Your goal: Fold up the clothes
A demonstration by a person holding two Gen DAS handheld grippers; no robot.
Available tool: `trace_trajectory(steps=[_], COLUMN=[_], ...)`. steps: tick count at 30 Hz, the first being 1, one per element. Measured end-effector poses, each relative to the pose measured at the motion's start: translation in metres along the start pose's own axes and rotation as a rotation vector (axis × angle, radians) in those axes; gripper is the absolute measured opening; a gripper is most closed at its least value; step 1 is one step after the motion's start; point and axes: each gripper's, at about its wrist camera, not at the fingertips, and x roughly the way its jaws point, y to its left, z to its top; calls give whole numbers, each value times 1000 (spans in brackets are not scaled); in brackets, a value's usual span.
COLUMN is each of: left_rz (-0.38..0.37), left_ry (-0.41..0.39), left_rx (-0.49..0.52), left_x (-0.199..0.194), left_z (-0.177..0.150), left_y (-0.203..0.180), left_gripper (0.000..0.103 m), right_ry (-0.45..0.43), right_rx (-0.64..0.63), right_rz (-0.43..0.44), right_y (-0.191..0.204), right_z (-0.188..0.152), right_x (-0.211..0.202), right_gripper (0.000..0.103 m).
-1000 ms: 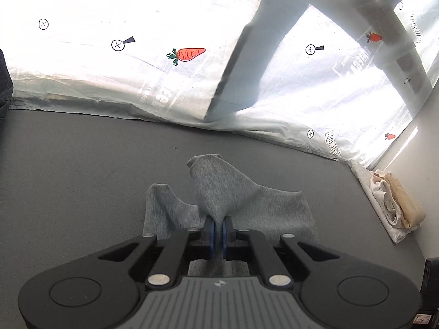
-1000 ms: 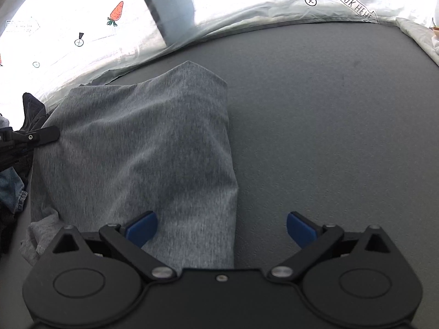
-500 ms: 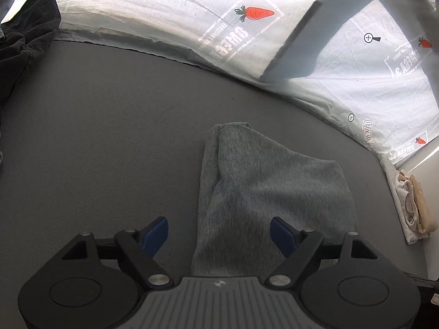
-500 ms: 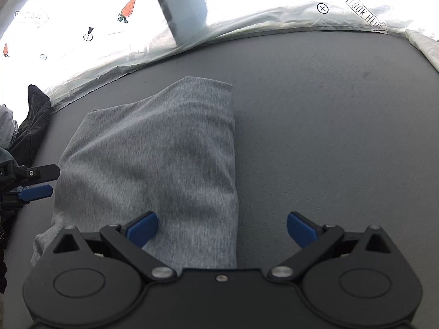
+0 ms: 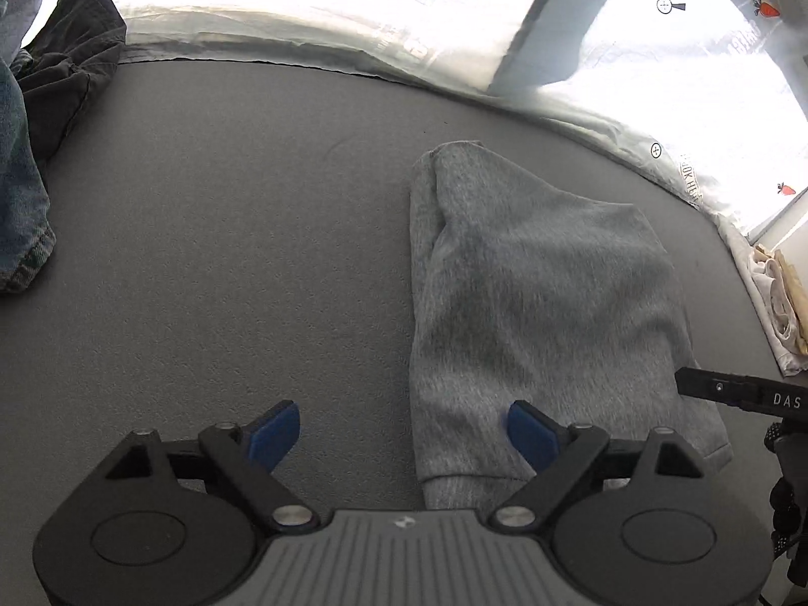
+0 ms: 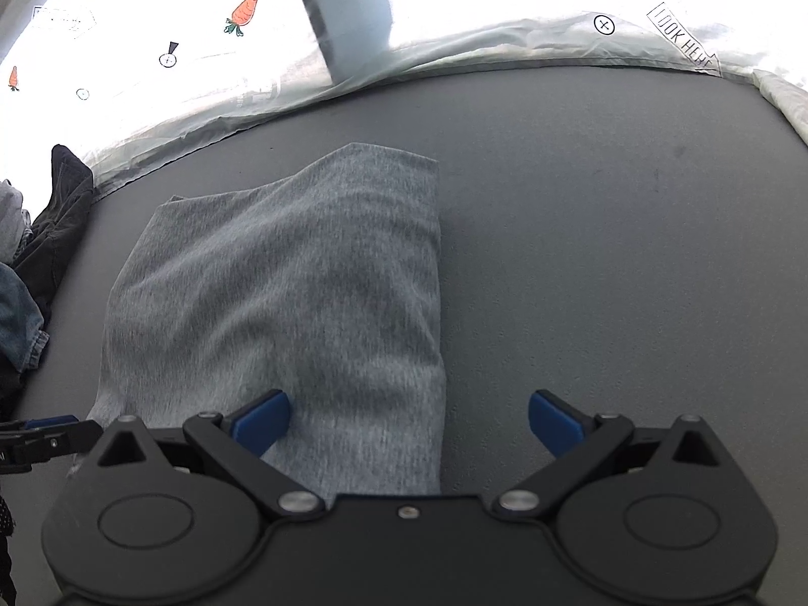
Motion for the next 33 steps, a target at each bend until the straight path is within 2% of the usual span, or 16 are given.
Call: trace_trajectory(steps=[3,9,11,15,18,21,22,25,26,27,28,29,30,31,32,33], left_rz=[-14,-39,-53,-62,-117,-193,-209,-228,-271,-327,-383,-426,-431,-414,-394,-396], left_ry=[-17,18,16,10,5,0,-3,-27,-22,-12,-3,0,-4,-10,-15,-20], left_rx=[17,60,69,85,76,68,69,31,-4,-51,-100,-141,-146,-135,-124,-123], left_x=[9,47,52,59,61,60,60,59,59,59,59,58,56,54,50,46], left_z=[16,41,45,50,50,45,43,38,37,35,34,29,25,22,19,16], left_y=[-4,-13,-14,-18,-20,-27,-30,-37,-34,-30,-26,-23,-23,-24,-25,-27], left_gripper=[90,90,97,99,99,99,99,98,95,92,82,68,61,45,29,29], right_ry=[1,4,10,32,46,54,61,69,66,58,48,35,23,15,11,5], right_rx=[2,-33,-37,-37,-36,-19,-6,43,46,58,82,122,165,219,253,284], right_rz=[9,11,16,26,44,84,106,138,151,167,193,237,282,324,350,375], right_y=[1,7,8,8,11,15,16,19,20,19,16,11,6,0,-3,-6], right_z=[6,22,27,35,40,43,43,43,42,41,39,35,31,26,22,18], right_x=[4,16,21,33,41,46,48,50,49,47,45,42,38,34,30,26], right_gripper=[102,102,102,102,101,94,90,90,87,78,68,63,55,47,45,42])
